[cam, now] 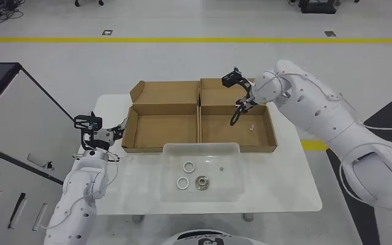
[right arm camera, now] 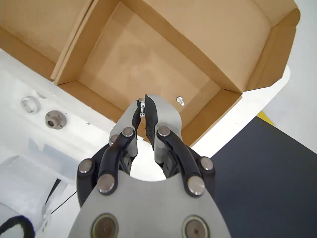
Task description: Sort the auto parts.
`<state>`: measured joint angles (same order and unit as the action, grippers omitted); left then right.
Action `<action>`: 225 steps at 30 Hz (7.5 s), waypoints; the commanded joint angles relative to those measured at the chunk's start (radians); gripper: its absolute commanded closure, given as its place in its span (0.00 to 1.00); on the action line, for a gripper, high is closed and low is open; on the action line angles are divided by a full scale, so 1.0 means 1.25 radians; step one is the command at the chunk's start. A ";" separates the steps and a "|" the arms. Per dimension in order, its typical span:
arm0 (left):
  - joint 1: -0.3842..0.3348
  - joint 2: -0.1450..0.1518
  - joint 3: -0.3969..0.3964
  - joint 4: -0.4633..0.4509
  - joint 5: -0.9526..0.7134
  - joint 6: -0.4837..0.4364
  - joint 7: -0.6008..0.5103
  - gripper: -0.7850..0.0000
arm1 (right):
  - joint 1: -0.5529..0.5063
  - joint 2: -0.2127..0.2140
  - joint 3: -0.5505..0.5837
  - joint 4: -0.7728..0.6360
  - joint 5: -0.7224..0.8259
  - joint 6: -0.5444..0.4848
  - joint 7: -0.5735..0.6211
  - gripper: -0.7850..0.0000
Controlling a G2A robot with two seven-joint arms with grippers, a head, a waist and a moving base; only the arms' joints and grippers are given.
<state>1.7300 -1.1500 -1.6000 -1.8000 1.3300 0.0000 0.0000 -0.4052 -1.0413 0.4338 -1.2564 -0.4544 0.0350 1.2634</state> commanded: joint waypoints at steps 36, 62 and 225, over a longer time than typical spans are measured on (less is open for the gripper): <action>0.000 0.000 0.000 0.000 0.000 0.000 0.000 0.00 | -0.130 -0.094 -0.040 0.192 -0.111 0.062 -0.056 1.00; 0.000 0.000 0.000 0.000 0.000 0.000 0.000 0.00 | -0.148 -0.049 0.149 0.058 -0.045 0.017 -0.021 0.00; 0.000 0.000 0.000 0.000 0.000 0.000 0.000 0.00 | -0.248 -0.101 -0.101 -0.202 -0.220 0.051 0.165 0.77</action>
<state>1.7300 -1.1500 -1.6000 -1.8000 1.3300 0.0000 0.0000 -0.7147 -1.1661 0.3056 -1.5099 -0.7274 0.0985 1.4687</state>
